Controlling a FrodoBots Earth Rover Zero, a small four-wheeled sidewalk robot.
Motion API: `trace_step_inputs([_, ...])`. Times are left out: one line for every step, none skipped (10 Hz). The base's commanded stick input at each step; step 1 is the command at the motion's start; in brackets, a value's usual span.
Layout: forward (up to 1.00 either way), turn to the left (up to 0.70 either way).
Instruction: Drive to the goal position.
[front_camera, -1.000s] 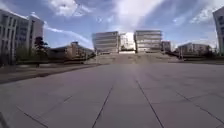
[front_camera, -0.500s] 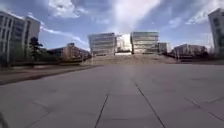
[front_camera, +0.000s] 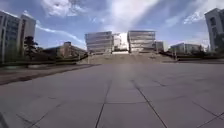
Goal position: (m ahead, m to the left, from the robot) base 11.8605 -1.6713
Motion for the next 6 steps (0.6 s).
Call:
trace_step_inputs([0.7,-0.06])
trace_step_inputs([0.7,0.0])
trace_step_inputs([0.7,0.0])
trace_step_inputs([0.7,0.0])
trace_step_inputs([0.7,0.0])
trace_step_inputs([0.7,0.0])
